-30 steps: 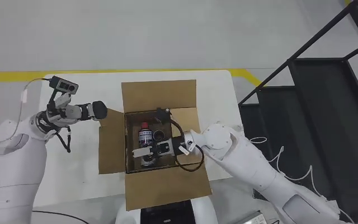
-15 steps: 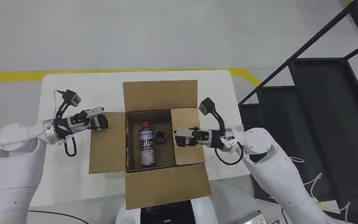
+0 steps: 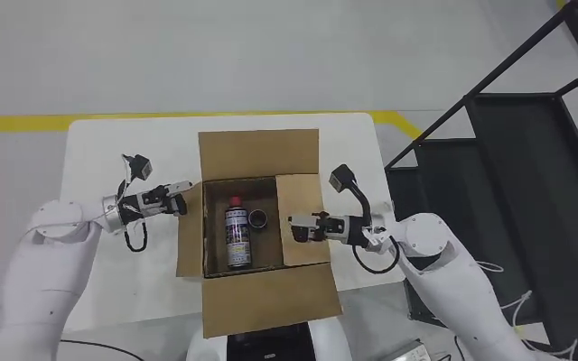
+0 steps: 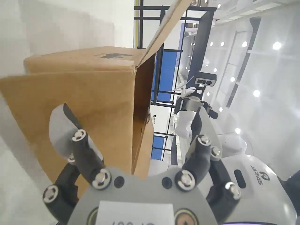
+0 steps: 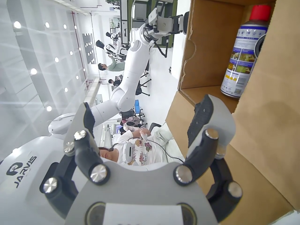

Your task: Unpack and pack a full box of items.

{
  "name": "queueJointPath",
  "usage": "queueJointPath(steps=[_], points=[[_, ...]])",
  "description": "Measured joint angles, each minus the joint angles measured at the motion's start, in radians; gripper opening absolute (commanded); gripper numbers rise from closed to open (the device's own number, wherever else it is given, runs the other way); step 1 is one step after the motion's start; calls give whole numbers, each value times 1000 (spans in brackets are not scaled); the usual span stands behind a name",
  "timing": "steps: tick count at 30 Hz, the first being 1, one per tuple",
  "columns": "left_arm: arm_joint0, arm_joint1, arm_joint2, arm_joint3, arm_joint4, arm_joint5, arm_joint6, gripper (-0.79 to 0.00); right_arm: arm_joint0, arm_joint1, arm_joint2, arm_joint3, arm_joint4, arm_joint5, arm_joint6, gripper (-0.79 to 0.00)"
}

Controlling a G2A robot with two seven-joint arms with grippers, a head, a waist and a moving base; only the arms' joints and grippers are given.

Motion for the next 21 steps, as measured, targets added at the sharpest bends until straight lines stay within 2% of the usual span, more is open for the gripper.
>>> queueJointPath(steps=[5,10,16,21], points=[[10,12,-50,-120,-104,43,-90,0,-27,6,26,-19,-2,-12,6,0],[22,13,-34,-291,-157,98,-143,0,-64,12,77,-21,18,-31,-1,0],[-9,-4,73,-407,-132,107,-91,0,-128,20,146,-24,57,-61,-3,0],[-56,-34,215,-372,-80,84,2,0,-172,24,191,-16,75,-68,-24,0]])
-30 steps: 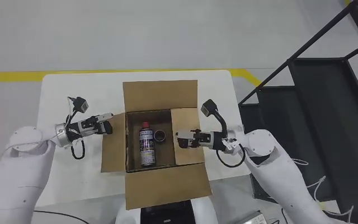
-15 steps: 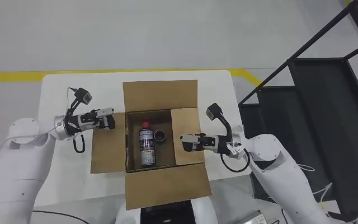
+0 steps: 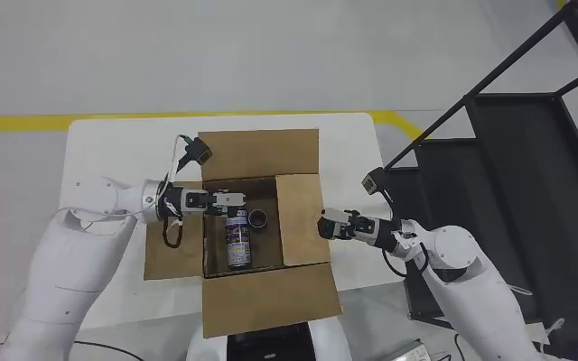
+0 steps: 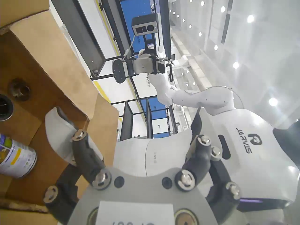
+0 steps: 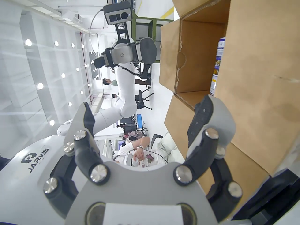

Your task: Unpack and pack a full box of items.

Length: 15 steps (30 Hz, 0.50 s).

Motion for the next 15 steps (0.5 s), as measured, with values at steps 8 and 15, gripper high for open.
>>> queueJointPath(steps=[8,15], points=[[-106,-70,205,227,56,-136,182,0,-28,2,12,16,9,2,-11,0],[-190,-127,335,368,152,-185,264,0,-33,2,-2,18,8,-2,7,0]])
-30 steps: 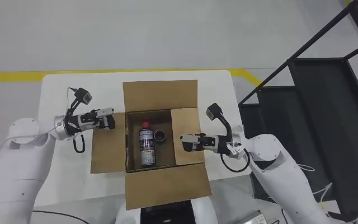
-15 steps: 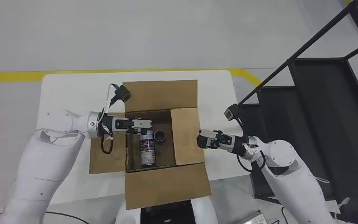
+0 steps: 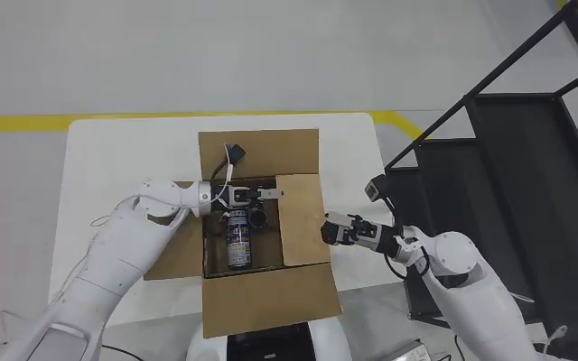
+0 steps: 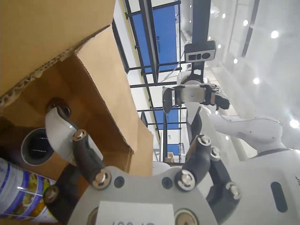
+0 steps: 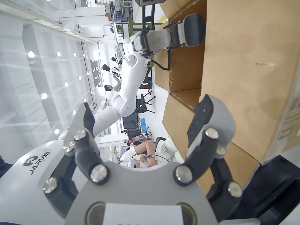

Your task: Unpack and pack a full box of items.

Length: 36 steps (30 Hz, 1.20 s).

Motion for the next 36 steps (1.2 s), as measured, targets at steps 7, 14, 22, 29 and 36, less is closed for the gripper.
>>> queueJointPath(steps=[7,14,22,29,36], points=[[-39,-45,55,69,-94,-65,0,0,-12,2,1,1,10,-18,24,0],[-38,-44,54,68,-89,-63,1,0,-12,2,1,1,10,-18,23,0],[-17,-45,55,23,-56,-11,42,0,-11,0,-13,-10,4,-8,5,0],[-36,-79,81,67,-105,-49,59,0,-1,1,-46,-42,-43,37,8,0],[-59,-103,69,72,-224,-207,-27,0,-21,9,-51,-103,-62,38,97,0]])
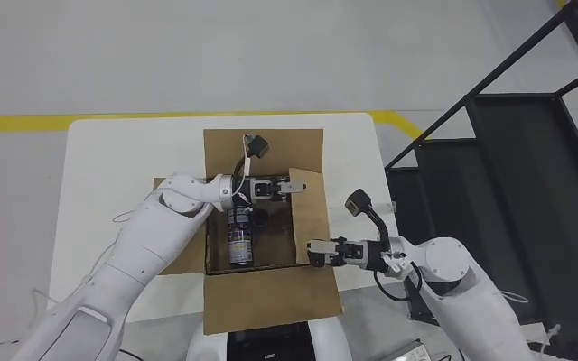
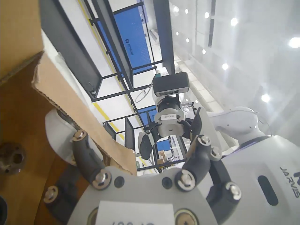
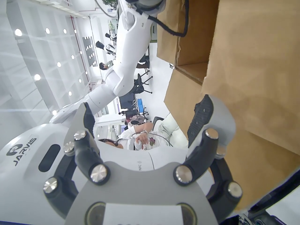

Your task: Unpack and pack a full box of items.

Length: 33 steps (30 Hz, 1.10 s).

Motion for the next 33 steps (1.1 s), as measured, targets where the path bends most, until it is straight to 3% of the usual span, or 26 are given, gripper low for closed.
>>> queueJointPath(steps=[3,9,16,23,28,33], points=[[-12,-12,7,7,-49,-24,-43,0,-23,5,17,-37,-7,-5,21,0],[-57,-66,79,54,-128,3,-106,0,-101,15,92,-115,6,-45,55,0],[-104,-151,168,156,-242,5,-194,0,-216,20,189,-172,-19,-44,-25,0],[-143,-202,188,241,-287,19,-236,0,-309,18,279,-181,-84,14,-183,0],[-128,-183,139,215,-269,6,-223,0,-347,14,319,-192,-117,79,-298,0],[-81,-111,18,117,-196,-16,-201,0,-332,12,303,-137,-118,128,-329,0]])
